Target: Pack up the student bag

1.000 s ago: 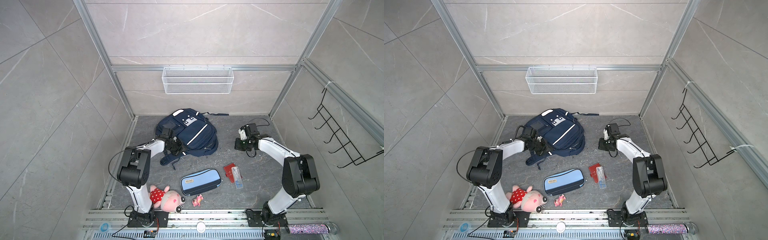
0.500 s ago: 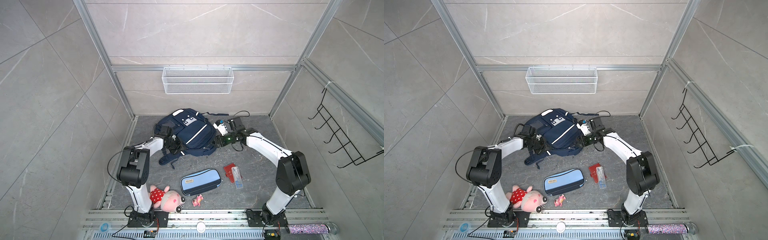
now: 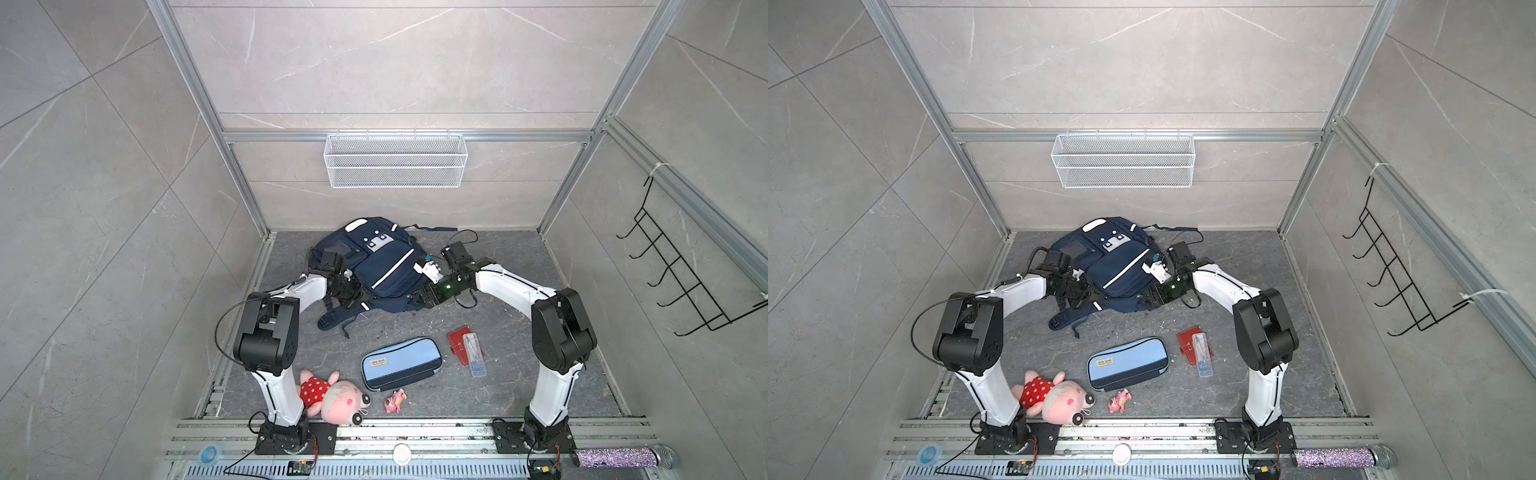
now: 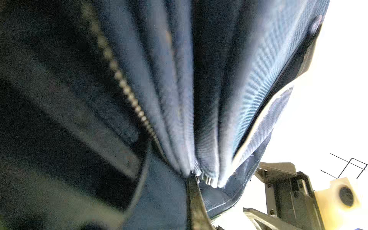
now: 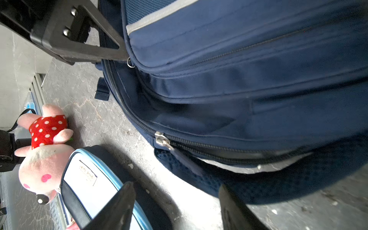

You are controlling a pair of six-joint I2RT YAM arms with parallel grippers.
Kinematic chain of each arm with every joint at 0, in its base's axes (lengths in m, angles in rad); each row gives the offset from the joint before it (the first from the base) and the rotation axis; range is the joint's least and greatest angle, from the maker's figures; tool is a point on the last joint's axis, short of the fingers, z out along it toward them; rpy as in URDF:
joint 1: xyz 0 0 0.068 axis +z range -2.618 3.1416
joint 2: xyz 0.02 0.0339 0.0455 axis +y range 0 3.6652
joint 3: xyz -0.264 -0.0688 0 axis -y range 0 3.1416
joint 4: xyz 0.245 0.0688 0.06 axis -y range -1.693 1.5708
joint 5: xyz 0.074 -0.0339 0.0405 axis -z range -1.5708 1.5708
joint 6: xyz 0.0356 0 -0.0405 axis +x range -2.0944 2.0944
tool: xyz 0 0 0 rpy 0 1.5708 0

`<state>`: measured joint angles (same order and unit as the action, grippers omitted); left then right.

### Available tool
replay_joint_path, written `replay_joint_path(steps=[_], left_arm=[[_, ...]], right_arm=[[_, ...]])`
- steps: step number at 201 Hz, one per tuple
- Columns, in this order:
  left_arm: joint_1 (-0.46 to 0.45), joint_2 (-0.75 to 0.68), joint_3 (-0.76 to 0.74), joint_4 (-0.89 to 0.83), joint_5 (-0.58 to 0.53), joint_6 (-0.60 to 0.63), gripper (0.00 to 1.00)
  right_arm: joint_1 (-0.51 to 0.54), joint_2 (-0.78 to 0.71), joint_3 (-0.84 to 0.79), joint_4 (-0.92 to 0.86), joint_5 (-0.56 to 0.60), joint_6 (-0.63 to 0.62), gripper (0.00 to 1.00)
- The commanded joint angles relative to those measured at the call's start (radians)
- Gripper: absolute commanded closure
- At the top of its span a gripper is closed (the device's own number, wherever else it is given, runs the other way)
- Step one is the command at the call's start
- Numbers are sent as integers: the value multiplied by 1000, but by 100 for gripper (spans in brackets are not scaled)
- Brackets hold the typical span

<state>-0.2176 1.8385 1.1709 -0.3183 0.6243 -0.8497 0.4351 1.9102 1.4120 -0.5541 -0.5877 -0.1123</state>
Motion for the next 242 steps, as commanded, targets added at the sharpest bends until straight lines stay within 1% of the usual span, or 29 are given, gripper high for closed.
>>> replay_joint_path(steps=[1,21,50,95,114,143,169,187,199,217,242], left_arm=[[20,-19,22,54,-14,21,100],[20,-24,8,64,-10,17,100],[20,-24,-1,80,-6,5,100],[14,-11,12,91,-3,-8,100],[10,-7,17,93,-2,-7,100],[8,-8,13,93,-4,-8,100],[6,-15,-3,100,-11,-11,100],[6,-20,-16,111,-14,-16,100],[7,-19,-22,112,-20,-17,100],[7,-25,-31,116,-33,-17,100],[8,-24,-31,105,-52,-6,100]], right_arm=[[7,38,55,-5,14,-3,30],[11,67,95,-13,28,0,30],[39,89,100,-18,39,-5,30],[66,111,105,-26,46,-21,35],[71,122,124,-25,51,-16,45],[74,126,147,-17,63,13,67],[81,107,138,-13,80,26,81],[81,95,123,-24,116,27,93],[81,81,108,-37,163,29,100],[75,38,57,-32,245,47,100],[43,-28,-35,3,297,108,100]])
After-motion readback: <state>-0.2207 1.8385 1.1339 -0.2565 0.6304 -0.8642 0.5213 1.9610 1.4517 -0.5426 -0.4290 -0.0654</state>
